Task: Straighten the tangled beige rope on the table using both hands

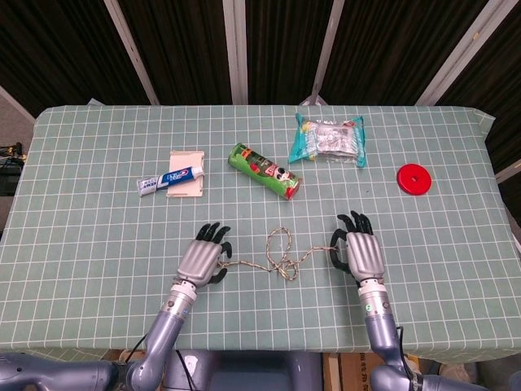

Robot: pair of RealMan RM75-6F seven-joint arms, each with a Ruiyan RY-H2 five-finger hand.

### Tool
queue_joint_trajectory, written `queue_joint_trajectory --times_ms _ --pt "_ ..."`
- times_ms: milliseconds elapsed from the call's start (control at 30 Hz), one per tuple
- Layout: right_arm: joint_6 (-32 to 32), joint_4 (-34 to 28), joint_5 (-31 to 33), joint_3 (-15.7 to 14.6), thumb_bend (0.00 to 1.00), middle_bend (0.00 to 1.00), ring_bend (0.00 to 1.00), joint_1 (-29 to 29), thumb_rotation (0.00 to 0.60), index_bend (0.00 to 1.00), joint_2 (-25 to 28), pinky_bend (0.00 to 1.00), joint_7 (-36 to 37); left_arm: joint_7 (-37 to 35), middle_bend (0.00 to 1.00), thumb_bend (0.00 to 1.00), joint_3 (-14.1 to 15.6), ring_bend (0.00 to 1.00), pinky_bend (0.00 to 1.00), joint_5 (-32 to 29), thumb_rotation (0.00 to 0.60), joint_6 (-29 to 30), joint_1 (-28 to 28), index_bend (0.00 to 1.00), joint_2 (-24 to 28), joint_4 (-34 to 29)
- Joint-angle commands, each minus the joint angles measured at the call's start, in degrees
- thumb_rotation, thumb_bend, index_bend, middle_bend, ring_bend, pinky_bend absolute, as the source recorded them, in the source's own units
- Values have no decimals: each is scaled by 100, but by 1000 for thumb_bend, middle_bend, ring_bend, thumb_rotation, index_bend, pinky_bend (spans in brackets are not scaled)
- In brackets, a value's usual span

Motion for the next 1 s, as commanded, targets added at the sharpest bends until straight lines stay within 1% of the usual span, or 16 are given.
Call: queue_joint_trajectory --times_ms 33,400,500,633,733,1000 --pt "7 -14 5 3 438 201 0 6 600 587 14 0 1 26 96 421 12 0 0 -65 600 60 -47 476 -85 68" --pt "52 -54 32 -14 437 201 0 19 600 588 44 0 -23 -40 104 434 137 0 0 -149 600 194 -50 493 -112 176" --pt "61 -44 36 -27 438 200 0 23 600 587 33 0 -30 -73 111 453 164 0 0 -161 600 200 -53 505 -112 193" --pt "71 -27 36 -44 437 201 0 28 600 587 21 0 -37 -130 120 522 192 0 0 -145 600 208 -64 539 -125 229" --pt "75 -17 37 -55 438 200 0 30 600 588 16 0 -39 -163 127 548 209 0 0 -126 600 211 -73 562 -137 259" --pt "94 16 31 -81 437 201 0 18 600 588 49 0 -36 -272 132 564 236 0 0 -58 600 266 -62 589 -94 285"
